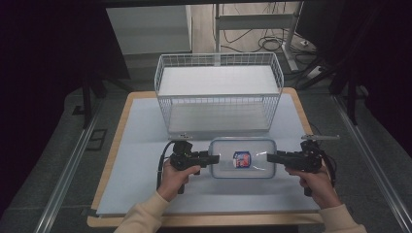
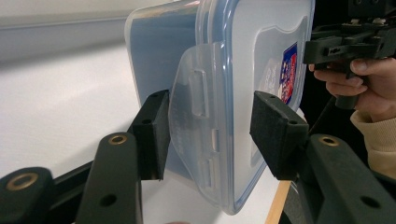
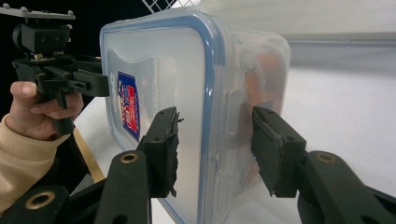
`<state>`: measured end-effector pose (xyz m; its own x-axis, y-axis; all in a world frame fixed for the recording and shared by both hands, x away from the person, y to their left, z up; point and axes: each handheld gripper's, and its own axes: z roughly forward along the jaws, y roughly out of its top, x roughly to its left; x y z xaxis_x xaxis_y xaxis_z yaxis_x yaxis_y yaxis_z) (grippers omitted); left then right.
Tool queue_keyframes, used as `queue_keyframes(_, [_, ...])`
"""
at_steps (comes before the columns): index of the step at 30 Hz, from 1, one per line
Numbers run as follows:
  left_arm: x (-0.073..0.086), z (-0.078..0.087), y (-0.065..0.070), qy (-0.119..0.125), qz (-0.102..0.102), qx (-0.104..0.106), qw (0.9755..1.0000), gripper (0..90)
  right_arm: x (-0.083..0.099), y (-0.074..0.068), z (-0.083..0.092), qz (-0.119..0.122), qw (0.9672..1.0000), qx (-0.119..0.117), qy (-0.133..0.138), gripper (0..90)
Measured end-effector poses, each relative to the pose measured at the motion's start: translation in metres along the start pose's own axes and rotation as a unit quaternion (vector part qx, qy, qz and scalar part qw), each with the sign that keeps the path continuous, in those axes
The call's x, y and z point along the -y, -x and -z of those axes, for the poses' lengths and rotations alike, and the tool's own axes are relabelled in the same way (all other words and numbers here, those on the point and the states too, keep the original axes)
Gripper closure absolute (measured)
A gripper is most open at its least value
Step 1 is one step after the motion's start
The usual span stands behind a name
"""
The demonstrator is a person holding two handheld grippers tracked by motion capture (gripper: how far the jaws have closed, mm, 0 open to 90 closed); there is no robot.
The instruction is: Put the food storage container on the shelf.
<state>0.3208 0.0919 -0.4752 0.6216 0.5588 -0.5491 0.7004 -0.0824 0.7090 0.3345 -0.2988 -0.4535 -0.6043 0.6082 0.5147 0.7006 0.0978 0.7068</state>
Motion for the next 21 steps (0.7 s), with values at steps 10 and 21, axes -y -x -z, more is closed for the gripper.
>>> queue_keyframes(10, [-0.022, 0.02, 0.007, 0.012, -0.017, -0.01, 0.9997, 49.4, -0.024, -0.011, -0.001, 0.024, 0.9996, -0.009, 0.014, 52.5])
queue_keyframes(21, [-0.046, 0.044, 0.014, 0.033, -0.032, -0.018, 0.9988, 49.5, -0.054, -0.031, 0.001, 0.052, 0.9979, -0.014, 0.035, 52.5])
